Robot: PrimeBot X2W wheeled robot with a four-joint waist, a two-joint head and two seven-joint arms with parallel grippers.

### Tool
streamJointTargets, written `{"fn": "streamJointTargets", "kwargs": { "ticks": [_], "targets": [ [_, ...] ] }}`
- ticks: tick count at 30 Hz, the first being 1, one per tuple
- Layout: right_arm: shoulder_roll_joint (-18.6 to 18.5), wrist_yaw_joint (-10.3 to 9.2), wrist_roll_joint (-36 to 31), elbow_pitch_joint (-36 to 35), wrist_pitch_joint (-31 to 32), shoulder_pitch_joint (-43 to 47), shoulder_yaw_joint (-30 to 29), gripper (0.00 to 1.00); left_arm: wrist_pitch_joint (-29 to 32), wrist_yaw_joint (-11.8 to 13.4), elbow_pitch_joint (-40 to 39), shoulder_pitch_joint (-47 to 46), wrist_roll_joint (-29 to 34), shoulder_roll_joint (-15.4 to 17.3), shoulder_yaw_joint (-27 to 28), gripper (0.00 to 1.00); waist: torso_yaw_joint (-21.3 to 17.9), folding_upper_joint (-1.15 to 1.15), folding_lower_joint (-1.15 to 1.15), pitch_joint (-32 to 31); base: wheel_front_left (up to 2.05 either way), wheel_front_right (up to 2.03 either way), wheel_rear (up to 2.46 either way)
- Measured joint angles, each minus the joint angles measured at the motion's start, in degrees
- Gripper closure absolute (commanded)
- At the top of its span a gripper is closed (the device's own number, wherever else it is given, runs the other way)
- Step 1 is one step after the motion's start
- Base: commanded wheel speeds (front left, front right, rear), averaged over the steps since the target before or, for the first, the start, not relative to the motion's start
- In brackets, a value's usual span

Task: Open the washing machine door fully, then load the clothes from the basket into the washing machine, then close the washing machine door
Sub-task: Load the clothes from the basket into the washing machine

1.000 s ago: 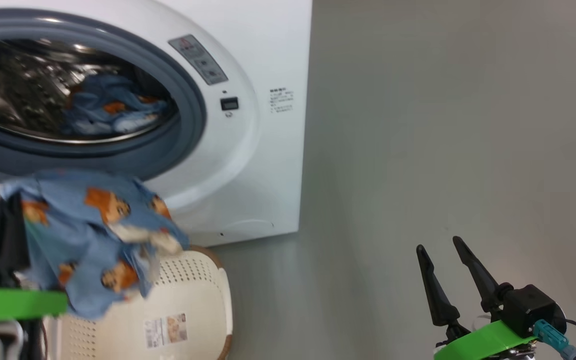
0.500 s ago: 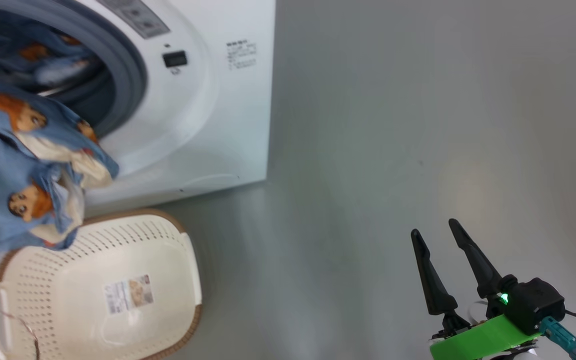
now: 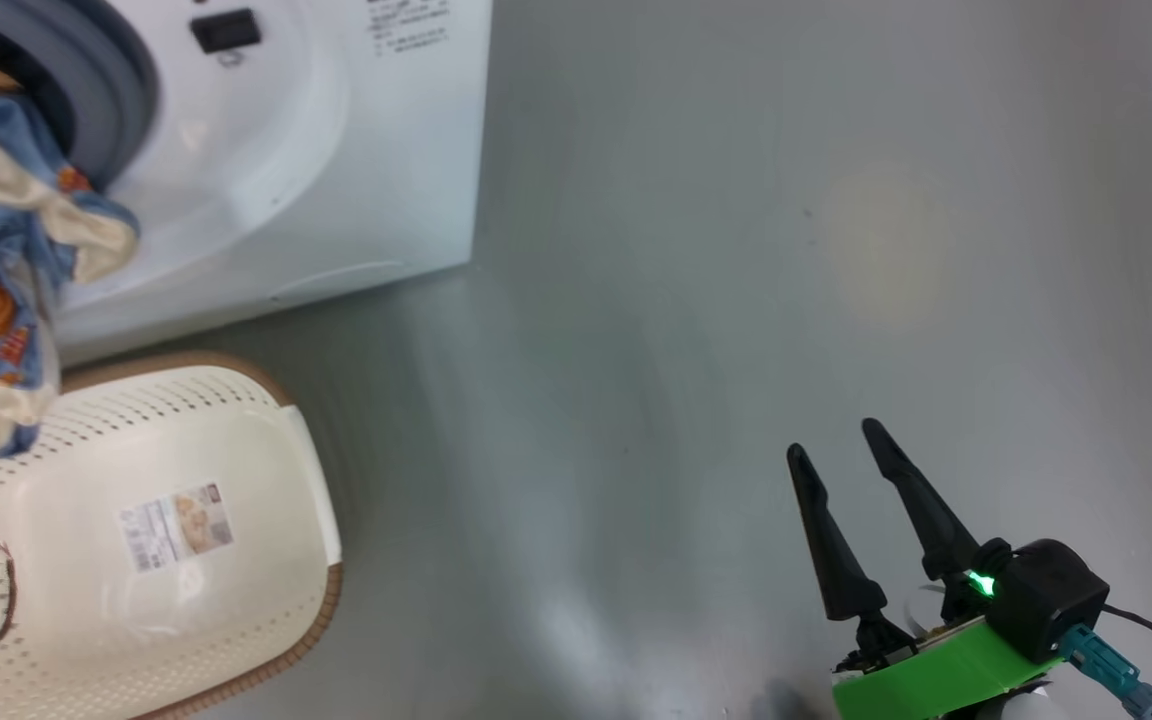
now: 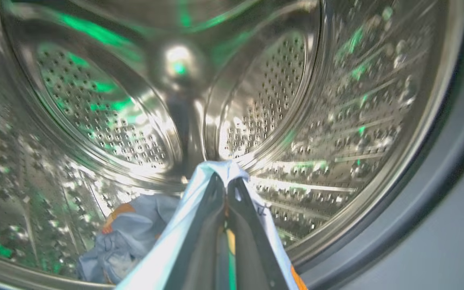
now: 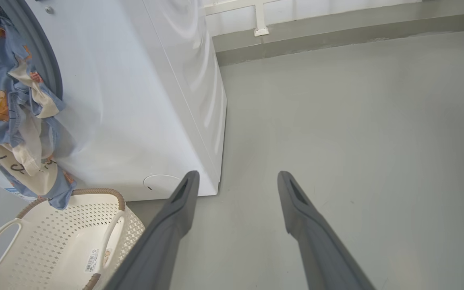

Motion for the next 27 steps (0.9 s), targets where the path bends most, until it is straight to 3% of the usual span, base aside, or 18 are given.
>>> {"fn": "streamJointTargets", "kwargs": {
  "ticks": [6,16,23,27],
  "targets": [
    [0.0,0.0,0.1,-0.1,0.0,0.0,1.1,0.0,3.8,0.0,3.4,-5.4,-1.4,3.4,-5.1,1.0,-1.3,0.0,0.0,3.2,0.0,0.0,0.0],
    [0.0,0.0,1.0,-0.7,0.0,0.0,3.3,0.0,8.4,0.0,7.5,-10.1,-6.6,7.7,-8.2,1.0,-2.7,0.0,0.0,7.2,0.0,0.0,0.0],
    [0.1,0.0,1.1,-0.7,0.0,-0.1,4.5,0.0,-1.1,0.0,2.8,-13.1,-7.4,11.4,-12.2,1.0,-3.5,0.0,0.0,9.5,0.0,0.0,0.0],
    [0.1,0.0,1.9,-0.7,0.0,-0.3,5.8,0.0,-2.5,0.0,-2.4,-13.9,-6.1,13.3,-11.6,1.0,-4.1,0.0,0.0,10.2,0.0,0.0,0.0]
  ]
}}
